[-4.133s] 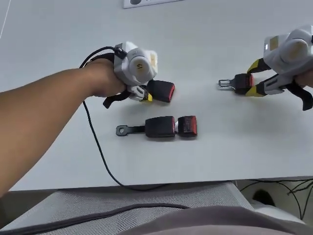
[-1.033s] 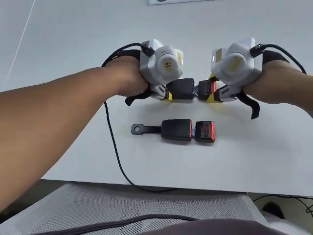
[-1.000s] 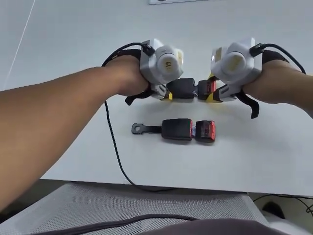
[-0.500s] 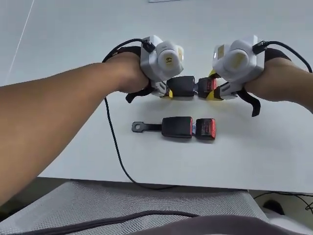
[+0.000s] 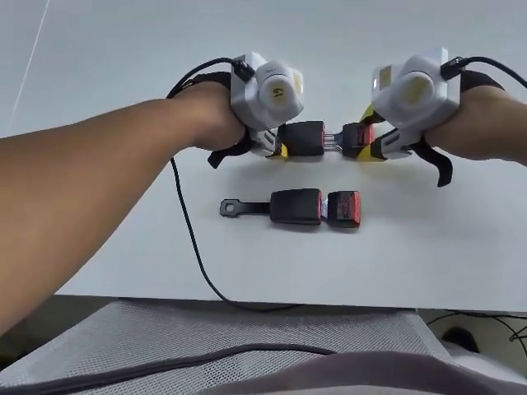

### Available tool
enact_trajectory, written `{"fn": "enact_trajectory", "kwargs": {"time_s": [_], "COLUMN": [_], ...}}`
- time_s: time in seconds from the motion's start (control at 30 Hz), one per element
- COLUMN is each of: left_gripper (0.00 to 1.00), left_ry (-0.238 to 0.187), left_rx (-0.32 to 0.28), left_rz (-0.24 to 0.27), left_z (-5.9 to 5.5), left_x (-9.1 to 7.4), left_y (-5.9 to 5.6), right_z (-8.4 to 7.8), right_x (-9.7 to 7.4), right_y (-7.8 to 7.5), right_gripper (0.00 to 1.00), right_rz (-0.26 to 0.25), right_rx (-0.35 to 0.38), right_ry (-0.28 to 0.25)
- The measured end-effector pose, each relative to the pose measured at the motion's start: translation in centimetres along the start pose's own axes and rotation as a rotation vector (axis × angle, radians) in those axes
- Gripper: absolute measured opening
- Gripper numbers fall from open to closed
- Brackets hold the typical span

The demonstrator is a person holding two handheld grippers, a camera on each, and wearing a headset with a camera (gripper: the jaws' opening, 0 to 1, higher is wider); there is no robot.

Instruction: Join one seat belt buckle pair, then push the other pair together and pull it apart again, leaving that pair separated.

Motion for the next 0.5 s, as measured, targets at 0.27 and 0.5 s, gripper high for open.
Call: {"fn": "enact_trajectory", "kwargs": {"time_s": [0.27, 0.5], "left_gripper": [0.3, 0.31], "left_ry": [-0.004, 0.0], "left_rx": [-0.006, -0.005], "left_rz": [-0.002, 0.003], "left_z": [0.0, 0.1], "left_x": [0.0, 0.1], "left_y": [0.1, 0.1], "right_z": [-2.3, -5.2], "right_x": [-1.1, -2.8], "right_y": [-0.5, -0.4], "right_gripper": [0.31, 0.32], "right_rz": [-0.011, -0.006], "right_rx": [0.005, 0.013], "right_ry": [0.039, 0.06]}}
Point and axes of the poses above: the centre of the closed fingertips' face, and the gripper's own axes: x roughly forward along the fingers, y roughly to its left, z roughly out of its top, the point moved 7 cm from there along -x, roughly backward along the fingers, and after that the axes turned 3 degrees about -z, right-handed, at the moved point
